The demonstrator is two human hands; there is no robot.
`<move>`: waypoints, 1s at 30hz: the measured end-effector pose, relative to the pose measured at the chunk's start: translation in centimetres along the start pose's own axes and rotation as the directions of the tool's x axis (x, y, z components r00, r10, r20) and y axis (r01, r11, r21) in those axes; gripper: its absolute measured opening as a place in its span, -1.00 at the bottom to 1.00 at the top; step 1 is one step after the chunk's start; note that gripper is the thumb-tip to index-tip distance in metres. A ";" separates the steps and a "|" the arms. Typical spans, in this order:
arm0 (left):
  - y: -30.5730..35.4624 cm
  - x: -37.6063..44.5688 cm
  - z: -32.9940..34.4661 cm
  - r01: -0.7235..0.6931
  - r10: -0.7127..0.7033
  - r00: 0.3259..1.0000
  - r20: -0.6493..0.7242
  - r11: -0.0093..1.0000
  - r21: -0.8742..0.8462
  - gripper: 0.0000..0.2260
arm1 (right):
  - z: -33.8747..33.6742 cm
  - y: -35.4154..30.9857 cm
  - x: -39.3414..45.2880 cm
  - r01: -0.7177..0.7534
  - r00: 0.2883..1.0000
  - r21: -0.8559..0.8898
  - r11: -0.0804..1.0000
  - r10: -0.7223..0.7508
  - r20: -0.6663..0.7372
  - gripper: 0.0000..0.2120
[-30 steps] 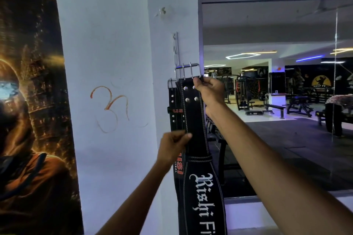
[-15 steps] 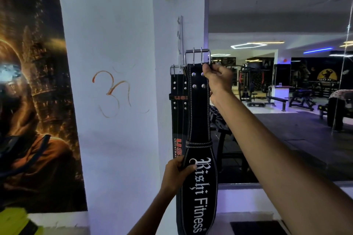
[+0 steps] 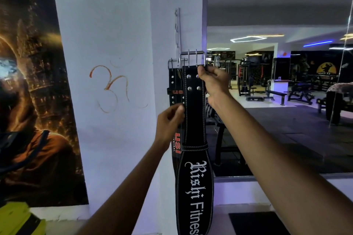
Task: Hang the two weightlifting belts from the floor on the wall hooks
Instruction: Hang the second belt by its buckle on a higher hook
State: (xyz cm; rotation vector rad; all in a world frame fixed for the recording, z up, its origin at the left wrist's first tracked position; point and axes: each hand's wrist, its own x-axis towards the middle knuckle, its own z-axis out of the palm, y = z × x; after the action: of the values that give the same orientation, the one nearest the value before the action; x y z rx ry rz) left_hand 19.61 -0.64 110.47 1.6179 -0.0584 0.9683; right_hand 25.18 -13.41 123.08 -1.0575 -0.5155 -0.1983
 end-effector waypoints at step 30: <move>-10.5 -11.4 -1.4 0.220 -0.253 0.959 0.129 0.949 0.225 -0.90 | -1.2 2.5 -0.5 -0.053 0.998 -0.002 0.999 0.053 -0.029 -0.75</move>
State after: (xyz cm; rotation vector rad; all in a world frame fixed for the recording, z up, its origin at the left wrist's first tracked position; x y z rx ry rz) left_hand 16.84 -1.40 95.14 1.8446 0.1334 0.6771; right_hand 26.09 -13.22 120.39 -1.0687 -0.4610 -0.1675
